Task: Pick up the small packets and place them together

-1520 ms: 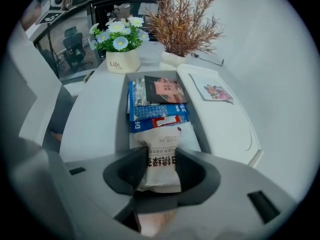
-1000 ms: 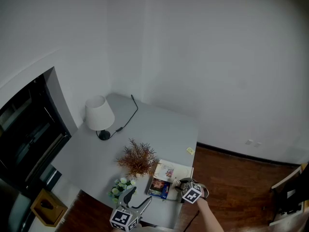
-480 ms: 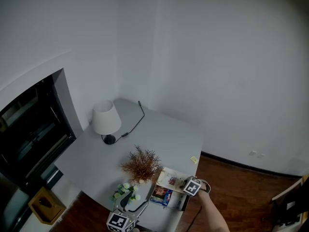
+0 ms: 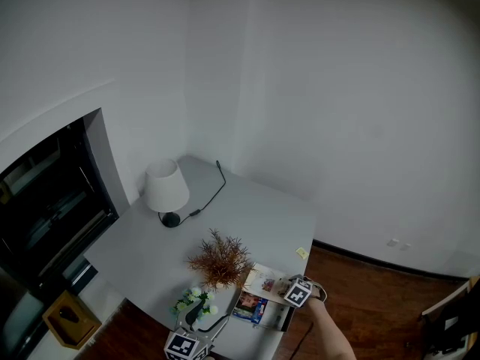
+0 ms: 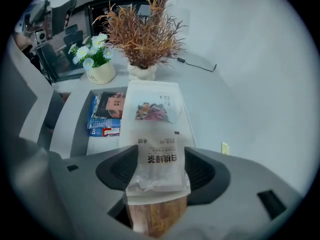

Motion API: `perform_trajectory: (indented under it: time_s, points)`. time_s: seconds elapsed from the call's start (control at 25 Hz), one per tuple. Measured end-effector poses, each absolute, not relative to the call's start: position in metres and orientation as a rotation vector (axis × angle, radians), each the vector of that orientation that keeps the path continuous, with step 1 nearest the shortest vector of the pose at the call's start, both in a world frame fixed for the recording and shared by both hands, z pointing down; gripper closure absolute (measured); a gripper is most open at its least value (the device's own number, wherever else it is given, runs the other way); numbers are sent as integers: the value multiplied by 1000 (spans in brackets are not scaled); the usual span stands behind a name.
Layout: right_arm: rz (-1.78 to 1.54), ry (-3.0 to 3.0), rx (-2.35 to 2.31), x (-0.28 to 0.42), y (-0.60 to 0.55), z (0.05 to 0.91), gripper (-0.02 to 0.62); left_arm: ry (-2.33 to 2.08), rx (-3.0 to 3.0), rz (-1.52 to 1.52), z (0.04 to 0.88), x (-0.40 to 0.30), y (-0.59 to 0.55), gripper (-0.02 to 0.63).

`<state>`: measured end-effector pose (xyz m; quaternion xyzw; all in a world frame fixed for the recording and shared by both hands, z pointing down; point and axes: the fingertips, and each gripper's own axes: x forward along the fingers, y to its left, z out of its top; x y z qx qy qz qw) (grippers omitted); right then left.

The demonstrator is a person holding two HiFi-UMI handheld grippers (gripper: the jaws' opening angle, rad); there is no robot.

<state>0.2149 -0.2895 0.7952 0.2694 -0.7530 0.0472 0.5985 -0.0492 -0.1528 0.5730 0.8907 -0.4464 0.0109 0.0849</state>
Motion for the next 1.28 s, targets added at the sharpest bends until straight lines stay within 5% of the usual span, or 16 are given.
perform_trajectory:
  time_s: [0.28, 0.36, 0.64, 0.72, 1.28]
  points:
    - [41, -2032, 1181, 205, -306, 689, 285, -1306, 2684, 41, 571, -46, -153, 293]
    - [131, -2264, 1422, 194, -289, 640, -21, -1275, 2709, 49, 569, -38, -150, 293]
    - [58, -2562, 1845, 180, -191, 549, -10, -1167, 2793, -23, 549, -14, -160, 293]
    - [-38, -2494, 1908, 179, -164, 547, 132, -1142, 2817, -25, 543, -5, -163, 293]
    - [-5, -2350, 1918, 154, -110, 572, 149, -1070, 2831, 41, 563, 12, -147, 295]
